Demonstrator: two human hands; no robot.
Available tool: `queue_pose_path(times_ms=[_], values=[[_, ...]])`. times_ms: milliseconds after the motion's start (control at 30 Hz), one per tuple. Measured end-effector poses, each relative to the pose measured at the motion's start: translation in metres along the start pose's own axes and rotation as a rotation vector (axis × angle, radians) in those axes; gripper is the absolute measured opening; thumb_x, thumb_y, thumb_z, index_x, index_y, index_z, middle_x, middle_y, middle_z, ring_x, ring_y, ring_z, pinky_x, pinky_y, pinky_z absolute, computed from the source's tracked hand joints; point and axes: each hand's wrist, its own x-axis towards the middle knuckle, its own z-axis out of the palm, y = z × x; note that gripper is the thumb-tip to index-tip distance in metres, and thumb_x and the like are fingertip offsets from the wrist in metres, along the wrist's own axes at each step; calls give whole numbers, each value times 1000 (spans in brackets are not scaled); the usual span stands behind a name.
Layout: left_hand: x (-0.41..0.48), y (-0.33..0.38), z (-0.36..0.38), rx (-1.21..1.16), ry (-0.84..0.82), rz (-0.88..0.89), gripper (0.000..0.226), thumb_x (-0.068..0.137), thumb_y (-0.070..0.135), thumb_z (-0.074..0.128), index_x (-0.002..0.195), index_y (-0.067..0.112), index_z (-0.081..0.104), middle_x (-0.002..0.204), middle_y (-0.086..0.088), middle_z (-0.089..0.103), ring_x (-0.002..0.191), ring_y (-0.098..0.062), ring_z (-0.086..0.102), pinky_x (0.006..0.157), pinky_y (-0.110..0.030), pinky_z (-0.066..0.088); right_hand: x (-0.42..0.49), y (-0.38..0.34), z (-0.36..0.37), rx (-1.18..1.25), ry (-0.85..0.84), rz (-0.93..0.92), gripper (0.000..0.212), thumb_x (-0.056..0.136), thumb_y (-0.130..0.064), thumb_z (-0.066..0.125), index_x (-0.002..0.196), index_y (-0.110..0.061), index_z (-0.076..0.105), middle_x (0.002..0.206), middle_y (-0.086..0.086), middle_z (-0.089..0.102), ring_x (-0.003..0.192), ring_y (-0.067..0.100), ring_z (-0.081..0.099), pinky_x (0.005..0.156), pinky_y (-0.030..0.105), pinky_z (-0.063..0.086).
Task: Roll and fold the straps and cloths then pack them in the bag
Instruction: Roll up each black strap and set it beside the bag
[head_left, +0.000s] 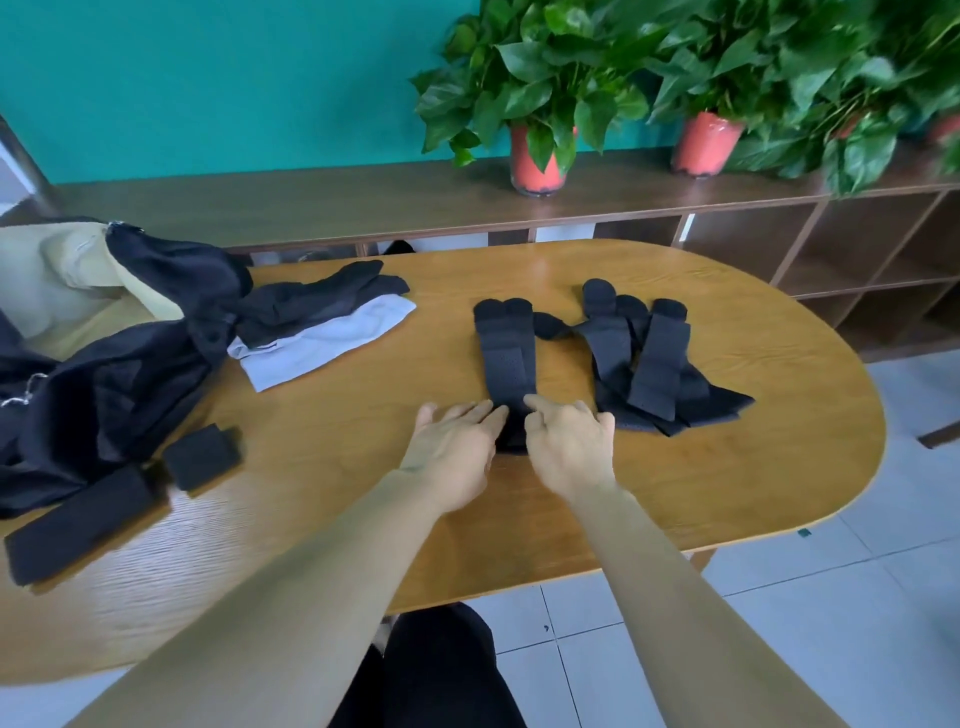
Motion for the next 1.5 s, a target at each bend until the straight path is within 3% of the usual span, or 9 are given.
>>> queue_pose_path(times_ms=[233, 367, 600, 733, 833, 1000, 1100, 1333, 1500], values=[[-3, 0, -10, -55, 72, 102, 55, 90, 26, 46, 144, 26, 38, 151, 7, 37, 138, -10, 31, 114, -39, 8, 7, 20, -2, 159, 97, 95, 52, 86, -1, 43, 133, -21, 53, 110, 3, 68, 113, 24, 46, 92, 34, 27], [0, 2, -8, -98, 136, 122, 37, 98, 37, 43, 133, 29, 52, 124, 9, 62, 120, -10, 49, 105, -35, 15, 6, 17, 4, 310, 38, 47, 55, 85, -2, 47, 138, -20, 47, 122, 0, 63, 122, 22, 40, 94, 31, 24], [1, -7, -2, -372, 243, -37, 30, 101, 25, 40, 125, 23, 59, 93, -1, 69, 84, -20, 61, 73, -32, 47, 2, 17, 6, 486, -90, 111, 73, 81, -22, 59, 147, -28, 30, 130, -11, 54, 126, 13, 29, 97, 26, 11], [0, -11, -5, -456, 277, -63, 30, 101, 24, 41, 124, 20, 60, 83, 2, 63, 76, -16, 57, 72, -30, 49, 4, 14, 15, 299, -40, 110, 73, 84, -43, 62, 147, -30, 26, 127, -14, 55, 126, 15, 31, 103, 34, 17], [-5, -11, -9, -442, 278, -38, 31, 102, 23, 39, 126, 20, 58, 83, 1, 63, 76, -16, 58, 70, -29, 48, 3, 11, 21, 175, -16, 78, 64, 87, -42, 60, 144, -32, 33, 126, -6, 56, 127, 16, 30, 99, 34, 20], [-23, -32, -10, -143, 200, -62, 30, 102, 21, 36, 126, 25, 53, 89, -1, 64, 77, -22, 58, 62, -30, 40, -4, 2, 19, -50, -9, 9, 30, 95, -35, 47, 118, -28, 64, 135, -8, 53, 127, 19, 31, 97, 36, 23], [-41, -47, -9, -48, 128, -88, 28, 102, 20, 35, 123, 26, 52, 84, 1, 56, 72, -21, 52, 60, -29, 35, -6, 0, 19, -127, -15, 1, 32, 98, -35, 40, 118, -27, 64, 134, -7, 53, 126, 19, 31, 97, 37, 24], [-79, -59, -4, -22, 95, -52, 30, 103, 25, 29, 125, 25, 51, 93, -2, 63, 79, -21, 61, 68, -34, 51, -6, -5, 18, -150, -48, 28, 33, 98, -33, 38, 121, -27, 62, 138, -6, 50, 128, 20, 30, 100, 39, 23], [-97, -62, -3, -83, 75, -8, 34, 103, 27, 33, 131, 28, 51, 104, 0, 64, 91, -21, 61, 76, -33, 50, -7, -7, 17, -130, -57, 42, 37, 98, -31, 39, 131, -28, 54, 138, -4, 51, 129, 22, 29, 102, 40, 23]])
